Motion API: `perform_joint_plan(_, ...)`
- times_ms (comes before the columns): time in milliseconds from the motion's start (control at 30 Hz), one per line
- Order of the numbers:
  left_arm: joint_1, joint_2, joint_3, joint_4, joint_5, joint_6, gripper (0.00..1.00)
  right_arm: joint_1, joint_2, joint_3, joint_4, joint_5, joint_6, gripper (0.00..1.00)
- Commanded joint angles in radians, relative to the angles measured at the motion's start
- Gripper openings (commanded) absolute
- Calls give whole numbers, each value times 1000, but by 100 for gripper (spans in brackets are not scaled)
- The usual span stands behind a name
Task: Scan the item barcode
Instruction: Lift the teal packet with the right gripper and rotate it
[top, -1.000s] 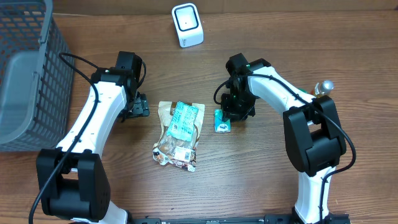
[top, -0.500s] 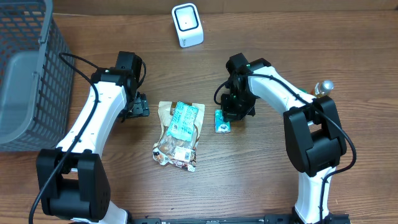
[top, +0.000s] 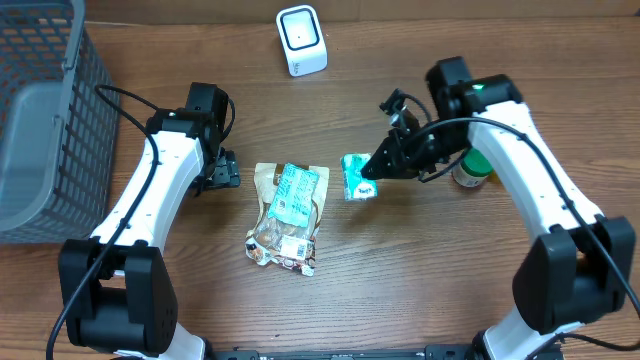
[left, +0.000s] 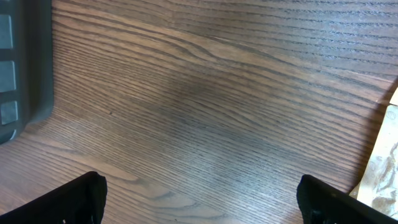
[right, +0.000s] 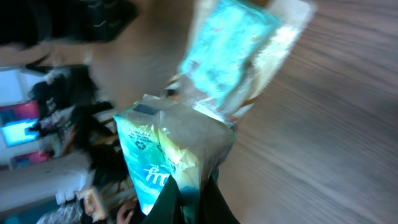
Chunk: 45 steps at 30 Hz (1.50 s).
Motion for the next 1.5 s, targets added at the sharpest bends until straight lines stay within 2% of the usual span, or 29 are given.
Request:
perform_joint_plan(0,2,-19,18,1,-13,-14,100,-1,-22,16,-113,-220,-318,4)
perform_joint_plan(133,2,-19,18,1,-13,-13,100,-2,-22,16,-187,-299,-441,4)
perform_joint_plan(767,2,-19,18,1,-13,-13,100,-2,-22,16,-225,-630,-447,4)
perform_joint_plan(1467,2,-19,18,1,-13,-13,99,-2,-22,16,-231,-663,-446,4)
